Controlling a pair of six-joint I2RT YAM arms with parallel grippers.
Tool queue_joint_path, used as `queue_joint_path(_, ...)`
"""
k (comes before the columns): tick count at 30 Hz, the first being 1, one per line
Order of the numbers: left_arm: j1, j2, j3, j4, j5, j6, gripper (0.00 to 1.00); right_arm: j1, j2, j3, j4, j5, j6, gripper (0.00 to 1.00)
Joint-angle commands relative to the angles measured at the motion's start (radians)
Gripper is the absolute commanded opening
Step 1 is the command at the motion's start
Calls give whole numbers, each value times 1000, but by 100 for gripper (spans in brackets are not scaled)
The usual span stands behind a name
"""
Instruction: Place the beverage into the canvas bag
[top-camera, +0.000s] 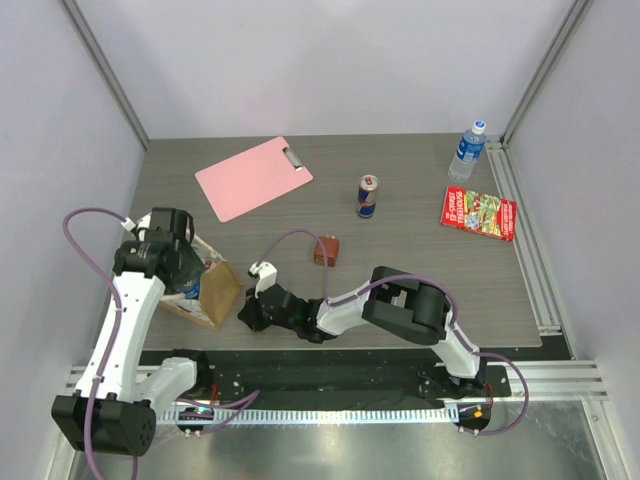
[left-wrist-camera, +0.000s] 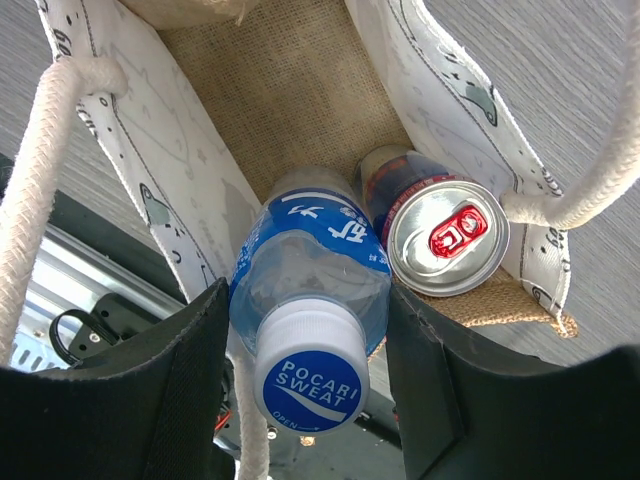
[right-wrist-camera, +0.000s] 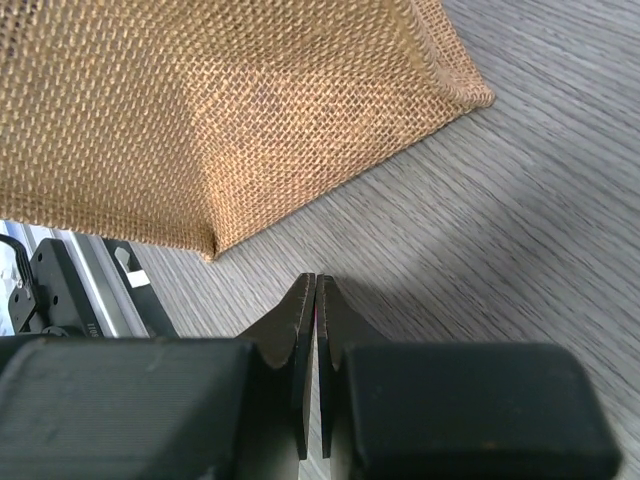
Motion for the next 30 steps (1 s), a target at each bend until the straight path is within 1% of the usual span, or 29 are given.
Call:
queue_joint_path(1, 7, -26, -7, 55, 14, -40, 48, 3, 12, 44, 56, 28, 0, 9)
queue_joint_path(2, 5, -30, -10, 57, 12, -47, 52, 3, 18, 52, 56, 27, -2, 9)
queue_joint_path(3, 5, -36, -12, 57, 12, -51, 62, 3, 20, 55, 53, 27, -2, 9)
queue_joint_path(6, 5, -55, -7, 55, 3, -71, 76, 3, 27, 66, 44, 19, -2, 9)
queue_joint_path(8, 5, -69, -4, 54, 2, -73, 80, 3, 30, 66, 41, 25, -2, 9)
queue_joint_path(9, 7, -73, -4, 52, 0, -74, 84, 3, 29, 66, 43, 27, -2, 9)
queue_joint_path(14, 7, -88, 17, 43, -6, -64, 89, 3, 35, 67, 35, 37, -6, 9)
queue_joint_path(16, 7, -92, 33, 29, -27, -44, 88, 2, 35, 70, 30, 39, -6, 9)
queue_joint_path(17, 5, -98, 44, 29, -43, -34, 86, 2, 35, 70, 27, 39, -6, 9)
queue_joint_path(18, 7, -105, 44, 31, -79, -21, 86, 3, 32, 72, 26, 39, -12, 9)
queue_joint_path(20, 5, -115, 42, 35, -101, -7, 84, 3, 29, 72, 23, 44, -15, 9)
queue_joint_path(24, 5, -110, 15, 63, -71, 12, 79, 3, 21, 67, 12, 60, -28, 9)
queue_joint_path(27, 7, -93, -4, 81, -57, 16, 71, 3, 16, 61, 10, 60, -29, 9)
queue_joint_path(30, 5, -87, -7, 78, -63, 24, 53, 3, 15, 58, 9, 57, -26, 9)
